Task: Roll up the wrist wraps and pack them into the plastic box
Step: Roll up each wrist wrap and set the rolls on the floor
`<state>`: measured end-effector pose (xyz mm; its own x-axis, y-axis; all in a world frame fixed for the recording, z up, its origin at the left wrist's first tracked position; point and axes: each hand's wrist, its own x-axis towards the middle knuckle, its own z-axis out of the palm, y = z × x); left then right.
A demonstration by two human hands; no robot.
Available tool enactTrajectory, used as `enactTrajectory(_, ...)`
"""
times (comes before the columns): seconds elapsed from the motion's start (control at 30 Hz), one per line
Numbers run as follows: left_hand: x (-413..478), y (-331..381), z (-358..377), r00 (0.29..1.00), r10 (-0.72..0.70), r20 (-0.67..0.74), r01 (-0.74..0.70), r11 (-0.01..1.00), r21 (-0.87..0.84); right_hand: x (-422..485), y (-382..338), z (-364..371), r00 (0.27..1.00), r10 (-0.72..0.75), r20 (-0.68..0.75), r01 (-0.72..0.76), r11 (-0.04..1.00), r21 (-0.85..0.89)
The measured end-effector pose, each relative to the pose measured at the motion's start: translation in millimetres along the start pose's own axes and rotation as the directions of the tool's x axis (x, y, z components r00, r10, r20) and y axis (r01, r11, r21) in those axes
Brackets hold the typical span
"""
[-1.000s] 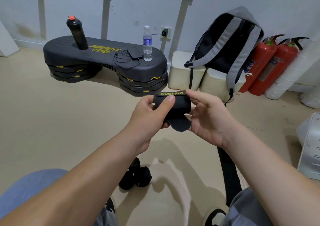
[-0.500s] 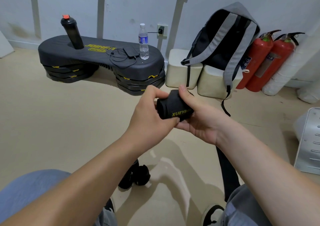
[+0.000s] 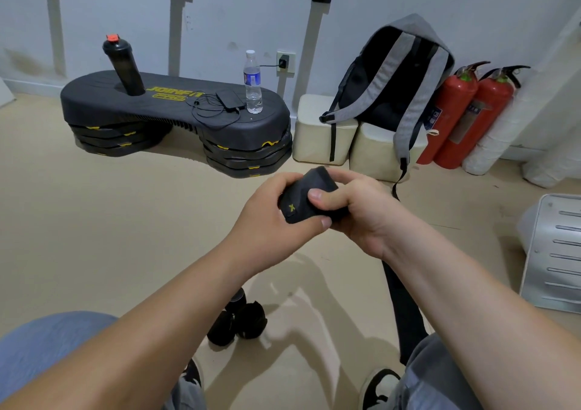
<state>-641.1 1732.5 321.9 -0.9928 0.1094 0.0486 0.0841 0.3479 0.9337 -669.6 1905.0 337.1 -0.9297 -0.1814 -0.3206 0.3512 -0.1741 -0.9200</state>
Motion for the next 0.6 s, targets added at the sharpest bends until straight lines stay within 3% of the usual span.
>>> enactTrajectory(0.2, -15.8, -1.5, 0.1, 0.999, 0.006, 0.044, -0.015, 0.978, 0.207, -23.2, 9.3, -3.3, 0.991, 0.052, 0.122, -0.024, 0.975, -0.222)
enactTrajectory(0.33, -31.8, -8.1, 1.1, 0.996, 0.069, 0.057, -0.086, 0.905, 0.417, -37.8, 19.4, -6.0, 0.993, 0.082, 0.082, -0.052, 0.949, -0.312)
enactTrajectory(0.5, -44.6, -23.0, 1.3, 0.986, 0.042, 0.162, -0.115, 0.874, 0.472, -45.7, 40.4, 1.1, 0.988, 0.137, 0.070, -0.111, 0.950, -0.292)
enactTrajectory(0.6, -38.0, -35.5, 0.9, 0.982, -0.022, 0.189, -0.064, 0.897, 0.437, -33.3, 58.5, 4.2, 0.987, 0.157, -0.016, -0.156, 0.955, -0.254)
